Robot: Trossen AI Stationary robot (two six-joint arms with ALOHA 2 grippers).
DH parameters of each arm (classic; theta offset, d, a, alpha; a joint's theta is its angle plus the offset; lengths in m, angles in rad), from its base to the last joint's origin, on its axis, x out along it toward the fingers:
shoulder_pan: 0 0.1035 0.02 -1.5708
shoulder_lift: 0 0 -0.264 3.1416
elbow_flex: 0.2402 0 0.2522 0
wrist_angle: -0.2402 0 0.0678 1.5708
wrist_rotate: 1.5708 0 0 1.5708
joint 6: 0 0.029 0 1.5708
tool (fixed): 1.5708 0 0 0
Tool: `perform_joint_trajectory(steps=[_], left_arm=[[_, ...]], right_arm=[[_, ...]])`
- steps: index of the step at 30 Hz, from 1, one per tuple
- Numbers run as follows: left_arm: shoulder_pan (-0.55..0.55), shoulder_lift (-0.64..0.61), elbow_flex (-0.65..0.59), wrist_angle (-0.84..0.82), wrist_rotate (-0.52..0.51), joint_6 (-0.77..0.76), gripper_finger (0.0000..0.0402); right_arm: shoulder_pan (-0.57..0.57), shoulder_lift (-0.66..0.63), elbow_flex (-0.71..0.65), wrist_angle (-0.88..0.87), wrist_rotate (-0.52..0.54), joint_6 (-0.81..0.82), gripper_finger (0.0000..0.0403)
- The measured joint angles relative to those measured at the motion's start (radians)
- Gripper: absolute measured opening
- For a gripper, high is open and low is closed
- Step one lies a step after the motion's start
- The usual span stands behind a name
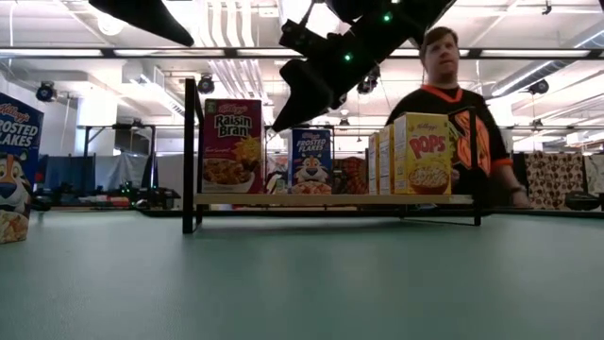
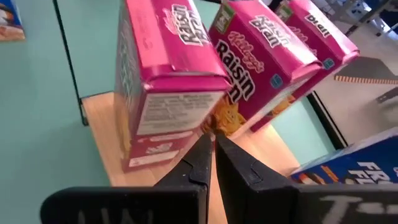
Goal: Stack cereal on shelf
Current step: Put the pink cereal box on the shelf aligned with the other pink cereal boxes
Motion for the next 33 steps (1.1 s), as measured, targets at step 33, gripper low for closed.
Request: perform_joint_trajectory(steps=[33], left_arm=[[0.000, 0.001, -0.002, -0.157, -0.002, -0.174, 0.0235]], right_arm=[[0.019, 0.002, -0.002, 0.168, -0.122, -0.023, 0.0013]])
